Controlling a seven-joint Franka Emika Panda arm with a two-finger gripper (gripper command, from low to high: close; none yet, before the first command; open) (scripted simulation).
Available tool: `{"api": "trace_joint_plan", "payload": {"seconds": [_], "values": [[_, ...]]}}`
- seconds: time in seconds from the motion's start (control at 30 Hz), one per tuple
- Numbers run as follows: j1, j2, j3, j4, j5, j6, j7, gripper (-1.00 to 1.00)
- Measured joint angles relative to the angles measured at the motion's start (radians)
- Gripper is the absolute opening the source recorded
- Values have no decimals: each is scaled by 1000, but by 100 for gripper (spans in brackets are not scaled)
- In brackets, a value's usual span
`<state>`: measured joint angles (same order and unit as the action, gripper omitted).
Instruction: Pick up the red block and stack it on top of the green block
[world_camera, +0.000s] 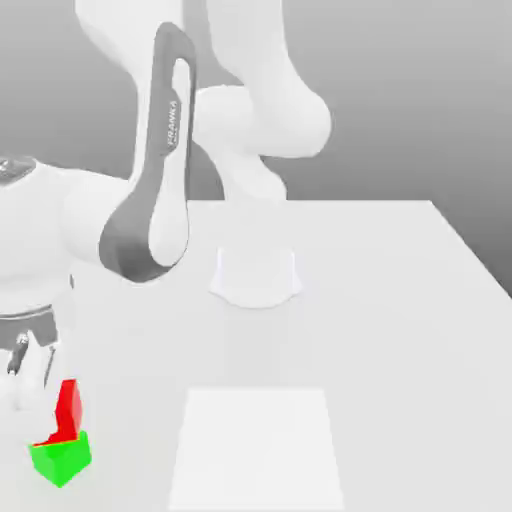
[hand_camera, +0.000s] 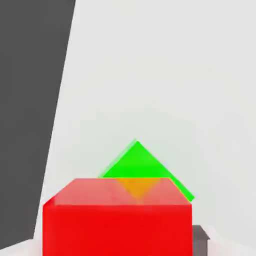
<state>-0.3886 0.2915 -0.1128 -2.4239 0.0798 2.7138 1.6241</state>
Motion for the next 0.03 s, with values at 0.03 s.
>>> {"api": "trace_joint_plan", "payload": {"seconds": [0.03], "values": [[0, 0, 0, 0, 0, 0, 0, 100]]}}
